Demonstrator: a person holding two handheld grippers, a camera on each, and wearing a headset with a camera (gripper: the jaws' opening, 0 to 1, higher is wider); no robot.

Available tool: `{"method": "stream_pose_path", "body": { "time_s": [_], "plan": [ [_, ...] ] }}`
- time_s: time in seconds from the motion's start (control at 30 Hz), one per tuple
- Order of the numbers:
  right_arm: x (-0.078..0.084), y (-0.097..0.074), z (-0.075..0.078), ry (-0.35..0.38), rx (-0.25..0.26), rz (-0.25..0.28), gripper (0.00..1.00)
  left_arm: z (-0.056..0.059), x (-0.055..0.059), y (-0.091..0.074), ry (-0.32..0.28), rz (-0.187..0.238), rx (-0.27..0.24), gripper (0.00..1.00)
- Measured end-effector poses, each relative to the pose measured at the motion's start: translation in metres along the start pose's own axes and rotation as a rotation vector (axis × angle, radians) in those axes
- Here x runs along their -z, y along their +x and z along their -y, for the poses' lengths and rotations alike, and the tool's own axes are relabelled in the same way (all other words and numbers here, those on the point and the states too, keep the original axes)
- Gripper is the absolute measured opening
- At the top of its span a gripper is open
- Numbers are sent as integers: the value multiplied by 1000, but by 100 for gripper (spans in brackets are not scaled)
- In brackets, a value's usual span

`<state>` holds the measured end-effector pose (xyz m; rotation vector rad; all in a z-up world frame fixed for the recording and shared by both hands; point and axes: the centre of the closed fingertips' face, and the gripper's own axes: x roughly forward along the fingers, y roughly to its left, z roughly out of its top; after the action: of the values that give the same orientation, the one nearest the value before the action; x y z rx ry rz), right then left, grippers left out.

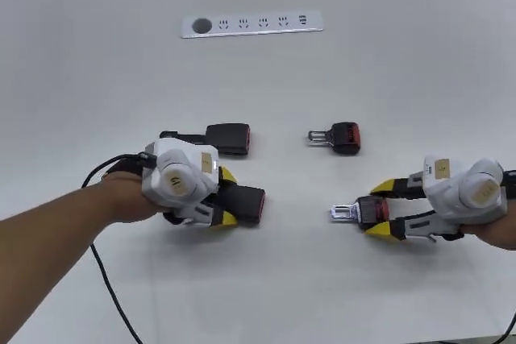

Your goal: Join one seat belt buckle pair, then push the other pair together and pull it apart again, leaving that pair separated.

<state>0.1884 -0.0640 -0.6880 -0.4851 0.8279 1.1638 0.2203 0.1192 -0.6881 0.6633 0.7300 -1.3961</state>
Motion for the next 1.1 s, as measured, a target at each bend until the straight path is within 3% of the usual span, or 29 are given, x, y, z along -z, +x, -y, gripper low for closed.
{"method": "stream_pose_path", "body": {
  "time_s": [0.1,0.2,0.4,0.7,1.1],
  "plan": [
    [1,0,1,17,8,-2,36,-1,0,-1,-35,9,-21,36],
    [3,-2,3,18,4,-3,36,0,-1,0,-47,-9,-33,36],
    [4,-1,5,19,6,-2,35,1,-1,0,-45,-20,-33,35],
    [-10,17,5,7,-17,20,35,2,0,1,-61,-45,-36,35],
    [-32,30,10,0,-8,51,35,4,1,3,-56,-80,-29,35]
  ]
}}
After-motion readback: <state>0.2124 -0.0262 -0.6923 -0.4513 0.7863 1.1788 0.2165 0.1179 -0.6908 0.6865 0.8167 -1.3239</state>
